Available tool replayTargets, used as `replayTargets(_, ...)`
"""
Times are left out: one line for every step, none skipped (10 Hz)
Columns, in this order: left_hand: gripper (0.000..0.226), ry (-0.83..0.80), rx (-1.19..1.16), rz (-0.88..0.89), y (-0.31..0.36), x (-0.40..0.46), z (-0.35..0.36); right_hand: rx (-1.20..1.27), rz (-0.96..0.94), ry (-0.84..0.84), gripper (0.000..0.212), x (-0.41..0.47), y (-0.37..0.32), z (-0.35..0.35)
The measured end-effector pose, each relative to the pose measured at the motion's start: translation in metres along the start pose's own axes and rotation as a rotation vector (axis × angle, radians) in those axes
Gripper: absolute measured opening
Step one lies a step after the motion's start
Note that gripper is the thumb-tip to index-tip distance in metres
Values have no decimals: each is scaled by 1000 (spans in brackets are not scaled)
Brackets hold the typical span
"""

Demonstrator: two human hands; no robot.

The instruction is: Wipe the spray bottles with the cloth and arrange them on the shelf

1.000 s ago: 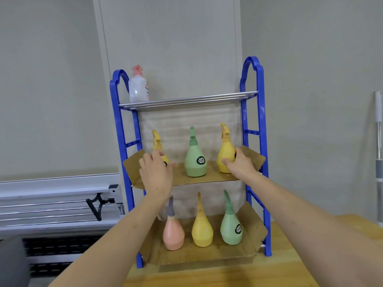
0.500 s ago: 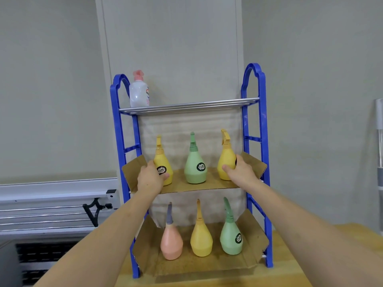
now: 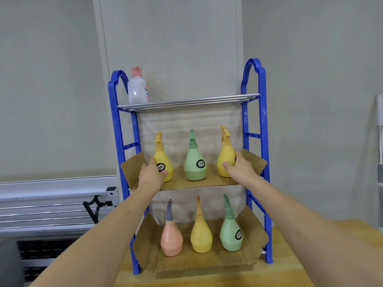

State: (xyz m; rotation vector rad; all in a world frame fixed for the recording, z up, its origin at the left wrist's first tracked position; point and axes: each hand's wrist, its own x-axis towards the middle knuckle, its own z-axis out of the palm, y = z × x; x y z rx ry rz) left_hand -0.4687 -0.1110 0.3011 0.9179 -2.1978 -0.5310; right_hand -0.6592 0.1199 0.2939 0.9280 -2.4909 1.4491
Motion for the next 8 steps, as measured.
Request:
replayTargets(63, -9, -11, 4, 0, -1, 1, -3, 4, -10, 68, 0, -1, 0)
replayTargets(62, 1, -20, 11, 0, -3, 1, -5, 12, -9, 68, 1, -1, 1)
replayTargets(62, 4, -39, 12, -1, -4, 1, -5, 13, -6, 70, 1, 0, 1)
replayTargets(68, 4, -98, 9, -1, -8, 1, -9, 15, 2, 73, 0, -1, 2)
replayTargets(69, 13, -128, 9, -2, -13, 2, -15, 13, 9, 74, 0, -1, 2)
replayTargets(67, 19, -135, 4, 0, -20, 0, -11, 26, 19, 76, -4, -2, 1)
replayTargets(68, 24, -143, -1, -2, -26, -5, -6, 24, 28, 74, -5, -4, 0)
replayTargets(67, 37, -112, 0, -3, -37, -9, -7, 42, 8, 74, -7, -9, -1)
